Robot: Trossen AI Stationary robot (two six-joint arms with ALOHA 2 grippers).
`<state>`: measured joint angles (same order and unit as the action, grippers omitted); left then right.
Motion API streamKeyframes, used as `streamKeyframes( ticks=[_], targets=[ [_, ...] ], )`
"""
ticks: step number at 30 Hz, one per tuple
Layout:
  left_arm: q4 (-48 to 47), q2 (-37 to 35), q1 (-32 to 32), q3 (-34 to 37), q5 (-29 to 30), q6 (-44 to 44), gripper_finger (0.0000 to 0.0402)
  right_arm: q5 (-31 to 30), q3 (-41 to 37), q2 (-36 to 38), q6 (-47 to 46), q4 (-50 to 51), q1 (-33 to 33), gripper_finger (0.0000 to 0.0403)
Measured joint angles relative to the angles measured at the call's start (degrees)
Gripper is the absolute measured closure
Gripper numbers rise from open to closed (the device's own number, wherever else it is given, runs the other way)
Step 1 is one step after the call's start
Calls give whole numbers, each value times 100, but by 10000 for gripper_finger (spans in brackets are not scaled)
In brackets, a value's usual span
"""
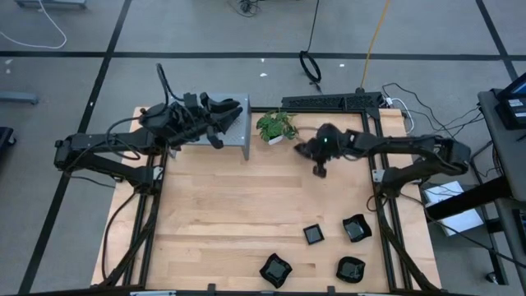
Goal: Pick & Place Mini shaped plates
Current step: Stack the black leaf shaped plate on top of the other black leaf shaped plates on the shelf
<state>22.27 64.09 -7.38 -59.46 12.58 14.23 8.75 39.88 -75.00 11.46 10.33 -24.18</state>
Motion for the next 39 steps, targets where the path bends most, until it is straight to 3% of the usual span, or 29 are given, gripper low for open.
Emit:
streamKeyframes(
  ticks=[4, 11, 19, 24, 32, 39],
  targets=[
    [-431, -1, 13, 0, -2, 367, 268, 25, 0, -100, 465, -606, 843, 402],
    [-1499, 62, 358, 0, -73, 1203, 268, 36, 7, -1110, 578, -2831, 1980, 403],
    [-1768, 121, 1027, 0, -552, 1136, 268, -23, 2, -2436, 770, -4506, 2569, 403],
    [-1840, 117, 1309, -2, -511, 1114, 268, -867, 2, -2711, 775, -4574, 2740, 392],
    [-2344, 117, 1464, -2, -502, 1403, 268, -891, -2, -2492, 230, -4418, 2741, 311],
    [-3178, 144, 1462, -2, -195, 1787, 268, -912, 0, -918, -333, -3302, 2747, 238]
  ],
)
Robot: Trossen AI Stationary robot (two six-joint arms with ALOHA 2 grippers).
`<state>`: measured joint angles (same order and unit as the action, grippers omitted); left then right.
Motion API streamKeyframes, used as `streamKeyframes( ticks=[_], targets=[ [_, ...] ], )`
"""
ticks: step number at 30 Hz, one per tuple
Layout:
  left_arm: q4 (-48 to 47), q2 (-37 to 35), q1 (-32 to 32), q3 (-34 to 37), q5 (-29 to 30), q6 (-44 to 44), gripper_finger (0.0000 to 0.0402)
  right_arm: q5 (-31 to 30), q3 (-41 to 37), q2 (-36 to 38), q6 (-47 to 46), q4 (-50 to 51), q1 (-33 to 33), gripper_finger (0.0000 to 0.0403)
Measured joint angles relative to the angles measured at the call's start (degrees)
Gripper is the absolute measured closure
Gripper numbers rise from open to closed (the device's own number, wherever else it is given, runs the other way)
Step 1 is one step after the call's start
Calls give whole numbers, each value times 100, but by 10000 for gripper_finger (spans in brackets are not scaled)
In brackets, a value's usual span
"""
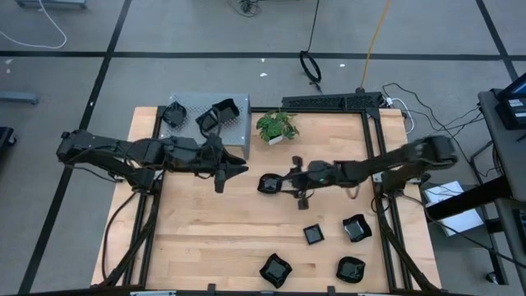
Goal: Pick & Place Mini shaped plates
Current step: Stack the black leaf shaped plate on top of the other black leaf shaped plates on the shelf
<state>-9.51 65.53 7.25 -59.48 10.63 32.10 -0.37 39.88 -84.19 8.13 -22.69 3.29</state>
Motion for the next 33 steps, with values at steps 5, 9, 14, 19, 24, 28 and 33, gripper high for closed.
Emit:
streamKeyframes(
  ticks=[5, 9, 14, 19, 24, 28, 33],
  targets=[
    [45, 328, 19, 4, 250, -205, 268, -141, 0, 1636, -123, 1002, 0, 221],
    [110, 690, 28, 4, 243, -426, 268, -498, 0, 2938, -91, 1545, -2, 224],
    [442, 1139, 50, 3, 247, -769, 268, -925, 0, 4278, -103, 2347, -2, 233],
    [779, 1655, 137, 4, 239, -1119, 268, -1027, 0, 5145, -142, 3295, -4, 232],
    [1103, 2111, 208, -2, 77, -985, 268, -1015, -2, 5571, -420, 4055, -4, 233],
    [1228, 2372, 225, 0, 6, -926, 267, -1008, -2, 5734, -624, 4408, -4, 237],
    [1277, 2632, 308, 0, -79, -1121, 266, -1008, -32, 5796, -972, 4736, -4, 238]
  ],
)
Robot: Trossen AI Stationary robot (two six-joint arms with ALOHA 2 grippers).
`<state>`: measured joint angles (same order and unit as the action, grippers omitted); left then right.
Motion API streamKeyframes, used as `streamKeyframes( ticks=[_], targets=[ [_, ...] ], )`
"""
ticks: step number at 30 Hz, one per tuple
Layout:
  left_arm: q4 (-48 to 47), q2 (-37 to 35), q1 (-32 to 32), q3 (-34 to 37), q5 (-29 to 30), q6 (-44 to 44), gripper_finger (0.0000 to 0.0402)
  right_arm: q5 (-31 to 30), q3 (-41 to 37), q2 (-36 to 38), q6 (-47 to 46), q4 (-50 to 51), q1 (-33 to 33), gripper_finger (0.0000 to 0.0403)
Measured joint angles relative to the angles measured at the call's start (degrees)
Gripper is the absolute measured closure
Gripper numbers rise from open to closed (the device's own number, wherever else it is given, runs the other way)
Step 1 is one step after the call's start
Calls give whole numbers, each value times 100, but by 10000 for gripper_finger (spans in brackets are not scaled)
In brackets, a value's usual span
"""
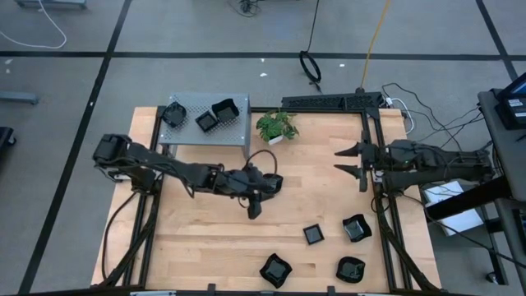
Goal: Pick & Place Mini shaped plates
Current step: Stack the black leaf shaped plate on top of the other black leaf shaped plates on the shelf
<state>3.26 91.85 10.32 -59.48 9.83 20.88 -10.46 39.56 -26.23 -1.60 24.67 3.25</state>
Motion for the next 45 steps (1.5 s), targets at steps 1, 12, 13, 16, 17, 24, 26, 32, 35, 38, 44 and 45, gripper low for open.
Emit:
streamKeyframes(
  ticks=[1, 12, 13, 16, 17, 24, 26, 32, 35, 38, 44, 45],
  targets=[
    [-6, 49, 22, 0, -23, -94, 264, -2, -53, 10, -74, -18, 0, 238],
    [-490, 514, 102, 2, 357, -1365, 201, -6, -1723, 186, -671, -1462, 0, 238],
    [-522, 568, 79, 2, 428, -1547, 196, -13, -1922, 198, -674, -1774, 0, 238],
    [-792, 712, -20, 2, 552, -1968, 187, -18, -2515, 196, -656, -2790, 1, 238],
    [-808, 794, -65, 2, 533, -2096, 186, -20, -2722, 196, -619, -3183, 0, 238],
    [-714, 1235, -307, 2, 254, -2655, 199, -10, -3816, 208, -523, -5580, 2, 238],
    [-655, 1323, -343, 2, 244, -2684, 204, -25, -3841, 199, -526, -5636, 2, 238],
    [-730, 1398, -408, 2, 218, -2717, 217, -206, -3846, 169, -523, -5644, -7, 238],
    [-808, 1395, -421, 2, 220, -2976, 225, -301, -3850, 161, -551, -5607, -2, 238],
    [-859, 1396, -426, 2, 217, -3188, 234, -309, -3852, 163, -840, -5615, -2, 238],
    [-1032, 1521, -472, 2, 198, -3744, 249, -304, -3858, 161, -949, -5612, -2, 238],
    [-949, 1585, -495, 2, 204, -3821, 250, -304, -3860, 161, -945, -5608, -2, 238]
  ],
)
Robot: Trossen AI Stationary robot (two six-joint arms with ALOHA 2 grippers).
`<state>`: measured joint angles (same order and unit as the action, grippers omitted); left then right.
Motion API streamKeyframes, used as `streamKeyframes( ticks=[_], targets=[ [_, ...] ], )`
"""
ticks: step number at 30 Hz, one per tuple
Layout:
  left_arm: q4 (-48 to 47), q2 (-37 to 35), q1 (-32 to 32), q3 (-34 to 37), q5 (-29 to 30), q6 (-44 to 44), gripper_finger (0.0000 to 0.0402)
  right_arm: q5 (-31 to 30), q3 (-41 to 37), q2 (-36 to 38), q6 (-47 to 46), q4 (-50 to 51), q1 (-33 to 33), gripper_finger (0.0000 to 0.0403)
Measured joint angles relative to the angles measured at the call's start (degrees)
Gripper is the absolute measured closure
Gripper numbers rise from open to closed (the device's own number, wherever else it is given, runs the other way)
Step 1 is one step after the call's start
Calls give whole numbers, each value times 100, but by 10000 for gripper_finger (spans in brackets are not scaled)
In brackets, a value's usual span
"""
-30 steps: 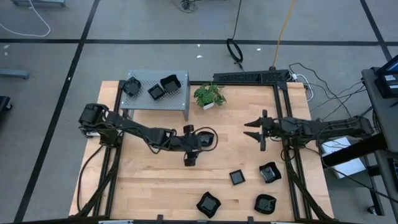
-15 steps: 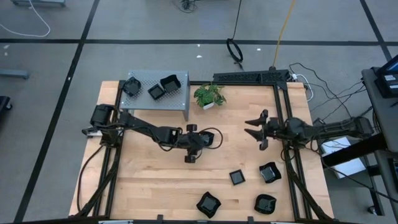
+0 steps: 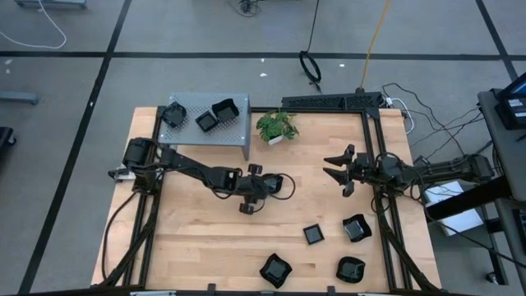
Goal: Pick & Place Mini shaped plates
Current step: Stack the black leaf shaped plate on top of the other black leaf shaped plates on the shelf
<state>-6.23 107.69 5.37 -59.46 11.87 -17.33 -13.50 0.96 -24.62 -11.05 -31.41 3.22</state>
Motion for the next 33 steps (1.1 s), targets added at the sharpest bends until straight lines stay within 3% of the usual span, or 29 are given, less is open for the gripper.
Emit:
streamKeyframes(
  ticks=[8, 17, 26, 29, 33],
  targets=[
    [167, 193, -150, -11, 135, -205, 274, 0, -3, -13, 15, 12, 0, 238],
    [369, 116, -160, -7, -99, -153, 392, 6, -8, -17, 15, 37, 0, 238],
    [1537, -829, -195, -17, -301, -228, 395, 7, -8, -30, 15, 16, 0, 238],
    [1720, -1323, -235, -2, 79, -172, 389, 7, -8, -55, 16, 22, 0, 238],
    [1642, -2100, -302, -16, 1067, -316, 397, 7, -8, -74, 15, 36, 0, 238]
  ],
)
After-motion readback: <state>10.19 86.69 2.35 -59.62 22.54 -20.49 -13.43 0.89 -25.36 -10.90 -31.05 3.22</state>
